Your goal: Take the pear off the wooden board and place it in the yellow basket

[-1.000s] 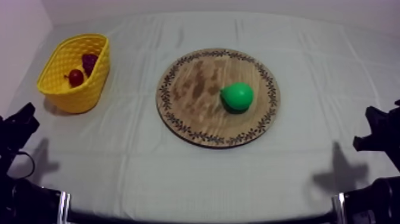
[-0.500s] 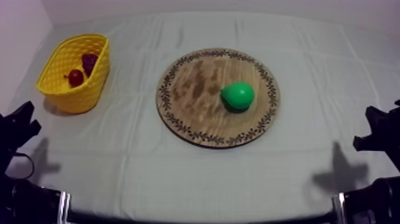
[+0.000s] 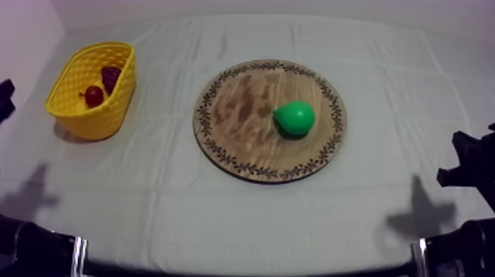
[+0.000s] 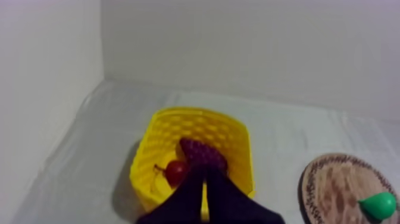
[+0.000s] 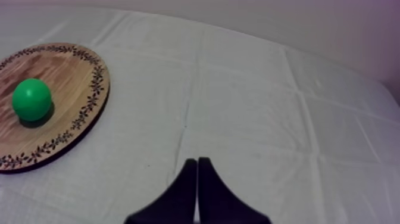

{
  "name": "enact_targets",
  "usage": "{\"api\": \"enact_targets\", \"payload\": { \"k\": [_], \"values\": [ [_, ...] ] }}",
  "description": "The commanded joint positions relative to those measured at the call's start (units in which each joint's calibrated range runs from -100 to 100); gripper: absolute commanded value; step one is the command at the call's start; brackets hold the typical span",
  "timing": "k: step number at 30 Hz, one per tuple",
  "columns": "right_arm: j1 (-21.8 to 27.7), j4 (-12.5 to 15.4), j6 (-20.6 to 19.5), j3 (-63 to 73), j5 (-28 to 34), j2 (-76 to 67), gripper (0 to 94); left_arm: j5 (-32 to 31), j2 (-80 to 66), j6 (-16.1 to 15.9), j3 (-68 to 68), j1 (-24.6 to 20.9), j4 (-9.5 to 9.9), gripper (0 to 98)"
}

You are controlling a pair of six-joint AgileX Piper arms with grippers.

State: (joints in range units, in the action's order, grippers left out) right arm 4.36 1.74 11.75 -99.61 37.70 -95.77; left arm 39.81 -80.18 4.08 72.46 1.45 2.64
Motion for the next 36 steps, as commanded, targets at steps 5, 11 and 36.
{"api": "enact_targets", "payload": {
  "k": [5,11,36],
  "values": [
    [0.0,0.0,0.0,-0.1,0.0,0.0,0.5,6.0,15.1,0.7,-22.3,1.1,0.1,0.0],
    [0.0,0.0,0.0,-0.1,0.0,0.0,0.5,8.3,26.6,0.6,-35.2,3.8,-0.05,0.0],
    [0.0,0.0,0.0,-0.1,0.0,0.0,0.5,21.7,60.3,-7.0,-76.3,23.0,-1.49,0.0]
  ]
}}
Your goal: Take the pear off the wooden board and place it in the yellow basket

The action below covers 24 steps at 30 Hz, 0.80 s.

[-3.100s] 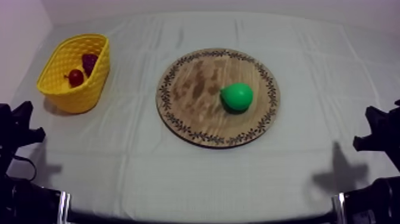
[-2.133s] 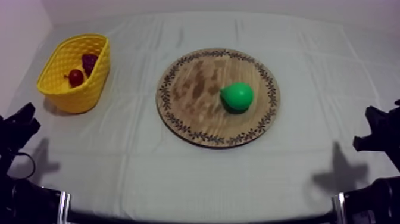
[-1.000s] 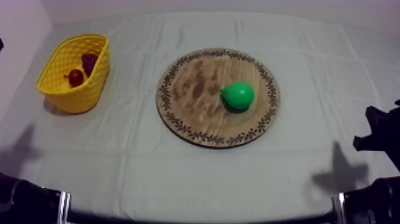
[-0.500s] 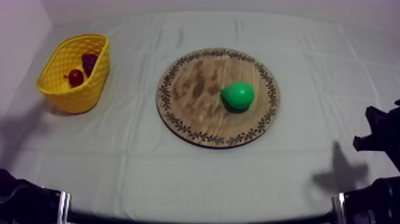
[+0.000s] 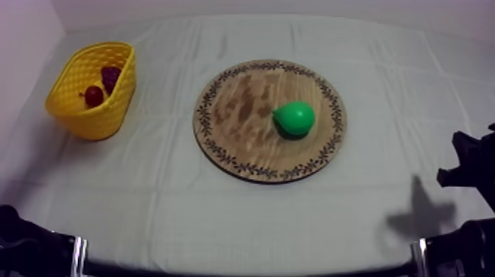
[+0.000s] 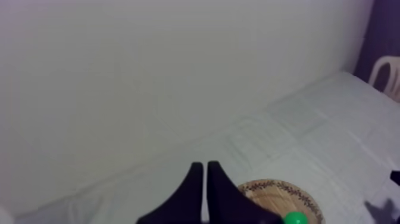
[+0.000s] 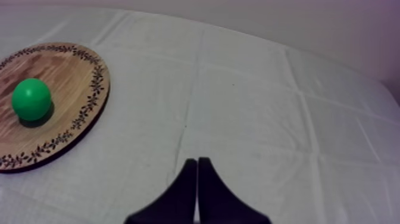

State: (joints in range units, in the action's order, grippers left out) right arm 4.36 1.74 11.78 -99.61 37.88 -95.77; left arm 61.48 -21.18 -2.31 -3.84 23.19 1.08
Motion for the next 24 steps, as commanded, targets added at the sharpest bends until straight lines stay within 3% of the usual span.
{"api": "enact_targets", "payload": {
  "k": [1,11,19,24],
  "values": [
    [0.0,0.0,0.0,-0.1,-0.1,0.0,0.5,-0.1,2.2,-0.8,0.0,1.9,0.1,0.0],
    [0.0,0.0,0.0,-0.1,-0.1,0.0,0.5,1.0,12.9,-0.9,-1.1,8.5,1.23,0.0],
    [0.0,0.0,0.0,-0.1,-0.1,0.0,0.5,-1.3,20.9,-0.4,0.6,14.8,6.19,0.0],
    [0.0,0.0,0.0,-0.1,-0.1,0.0,0.5,-2.0,25.4,0.2,1.8,17.0,7.36,0.0]
  ]
}}
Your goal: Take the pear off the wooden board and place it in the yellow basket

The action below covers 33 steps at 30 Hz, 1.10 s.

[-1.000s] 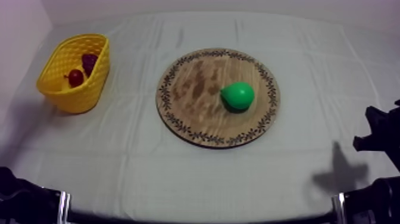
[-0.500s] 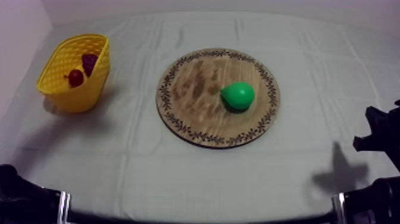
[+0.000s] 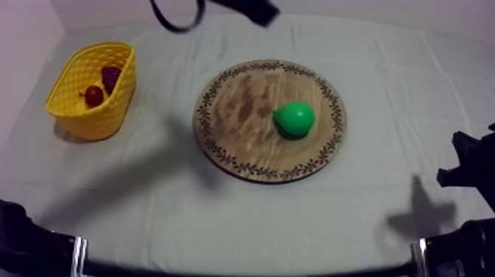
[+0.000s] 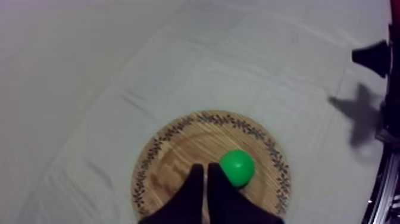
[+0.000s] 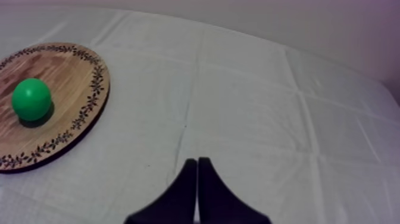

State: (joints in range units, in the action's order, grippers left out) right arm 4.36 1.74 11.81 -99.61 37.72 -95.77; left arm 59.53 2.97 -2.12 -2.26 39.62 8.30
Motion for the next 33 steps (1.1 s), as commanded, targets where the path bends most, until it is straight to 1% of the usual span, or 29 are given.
{"api": "enact_targets", "payload": {
  "k": [1,6,10,18,21,24,25,29,33],
  "values": [
    [0.0,0.0,0.0,-0.1,0.0,0.0,0.5,-0.3,2.1,0.1,0.5,0.9,0.29,0.0],
    [0.0,0.0,0.0,-0.1,0.0,0.0,0.5,-3.9,6.5,-0.1,2.9,2.0,0.99,0.0],
    [0.0,0.0,0.0,-0.1,0.0,0.0,0.5,-6.9,10.1,0.0,3.5,2.0,1.09,0.0],
    [0.0,0.0,0.0,-0.1,0.0,0.0,0.5,-6.5,15.0,0.4,0.7,0.9,0.86,0.0],
    [0.0,0.0,0.0,-0.1,0.0,0.0,0.5,-6.4,16.1,-0.2,0.1,0.4,0.38,2.2],
    [0.0,0.0,0.0,-0.1,0.0,0.0,0.5,-6.0,17.0,-0.4,-1.0,0.0,0.12,10.5],
    [0.0,0.0,0.0,-0.1,0.0,0.0,0.5,-5.7,17.3,-0.3,-1.4,-0.2,0.09,15.1],
    [0.0,0.0,0.0,-0.1,0.0,0.0,0.5,-3.6,18.1,-0.4,-2.5,-0.9,-0.06,39.1],
    [0.0,0.0,0.0,-0.1,0.0,0.0,0.5,0.9,18.8,-1.8,-3.1,-1.3,-0.14,66.9]
  ]
}}
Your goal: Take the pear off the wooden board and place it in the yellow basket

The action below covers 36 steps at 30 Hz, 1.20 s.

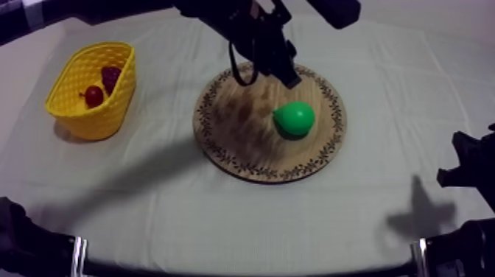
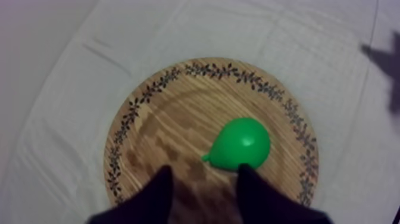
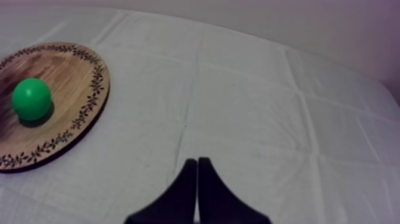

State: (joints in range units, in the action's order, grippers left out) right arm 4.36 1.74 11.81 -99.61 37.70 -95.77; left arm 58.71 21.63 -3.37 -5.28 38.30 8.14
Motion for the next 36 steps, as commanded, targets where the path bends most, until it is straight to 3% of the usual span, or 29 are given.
{"api": "enact_targets", "payload": {
  "k": [1,4,8,25,36],
  "values": [
    [0.0,0.0,0.0,-0.1,0.0,0.0,0.5,3.4,0.3,-1.3,-0.2,-0.1,0.01,73.7],
    [0.0,0.0,0.0,-0.1,0.0,0.0,0.5,7.8,0.6,-3.8,-0.3,-0.2,-0.12,88.2],
    [0.0,0.0,0.0,-0.1,0.0,0.0,0.5,10.8,1.0,-6.2,-0.1,-0.3,-0.33,94.1],
    [0.0,0.0,0.0,-0.1,0.0,0.0,0.5,9.3,9.0,-11.0,-2.4,0.7,-1.35,96.0],
    [0.0,0.0,0.0,-0.1,0.0,0.0,0.5,7.5,19.5,-13.0,-11.5,1.4,-0.02,94.9]
  ]
}}
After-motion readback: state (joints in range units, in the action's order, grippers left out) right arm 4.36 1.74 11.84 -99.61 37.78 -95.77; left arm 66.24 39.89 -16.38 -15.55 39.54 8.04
